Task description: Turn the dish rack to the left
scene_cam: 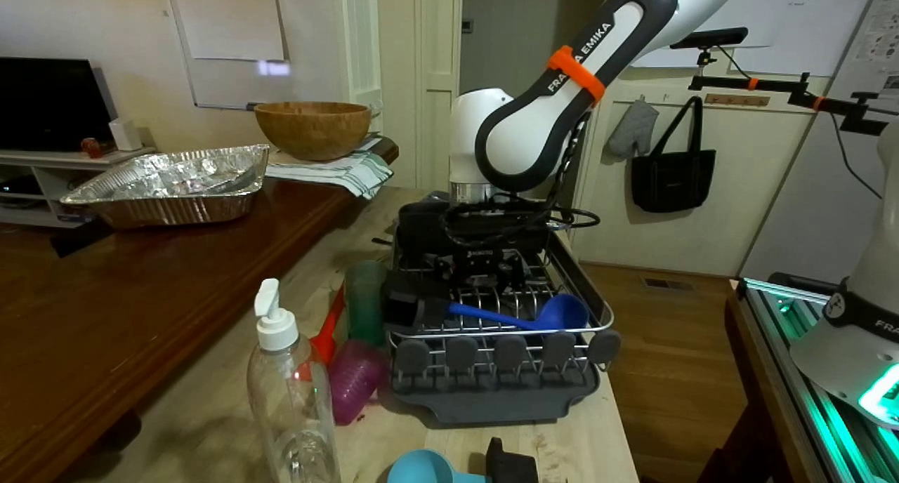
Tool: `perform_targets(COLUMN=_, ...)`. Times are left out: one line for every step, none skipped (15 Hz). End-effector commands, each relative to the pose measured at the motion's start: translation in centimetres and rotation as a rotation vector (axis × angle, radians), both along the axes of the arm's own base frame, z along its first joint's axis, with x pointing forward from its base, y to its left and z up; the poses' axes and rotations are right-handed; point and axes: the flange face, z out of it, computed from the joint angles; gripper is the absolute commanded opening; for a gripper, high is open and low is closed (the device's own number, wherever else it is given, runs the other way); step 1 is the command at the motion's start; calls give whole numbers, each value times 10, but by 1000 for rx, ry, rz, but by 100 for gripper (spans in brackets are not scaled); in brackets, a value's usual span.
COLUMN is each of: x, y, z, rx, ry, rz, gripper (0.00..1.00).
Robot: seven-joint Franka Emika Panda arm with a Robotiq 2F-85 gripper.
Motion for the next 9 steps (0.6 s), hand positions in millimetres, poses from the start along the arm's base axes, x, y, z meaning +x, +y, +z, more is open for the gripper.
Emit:
perform_targets(x=-6, y=0, z=14, rx=12, ry=44, rz=-4, gripper=35)
perform_targets(x=-6, y=-4, z=16, rx=2, ry=45, rz=4, gripper=35)
perform_targets(x=-5, y=-5, z=17, rx=1, ry=43, rz=8, gripper=35)
perform_targets(x=-4, y=-7, z=19, rx=-5, ry=36, rz=16, gripper=35)
perform_targets(x=-4, y=-8, z=20, rx=-10, ry=35, rz=17, gripper=35)
perform_targets(x=-3, y=-10, z=23, rx=-23, ry=31, rz=24, gripper=35)
perform_targets(x=-3, y=-11, z=24, rx=-31, ry=31, rz=29, gripper=35)
perform_targets(x=-5, y=-13, z=28, rx=-46, ry=35, rz=41, gripper=35)
perform_targets(x=-6, y=-15, z=31, rx=-59, ry=37, rz=57, gripper=35)
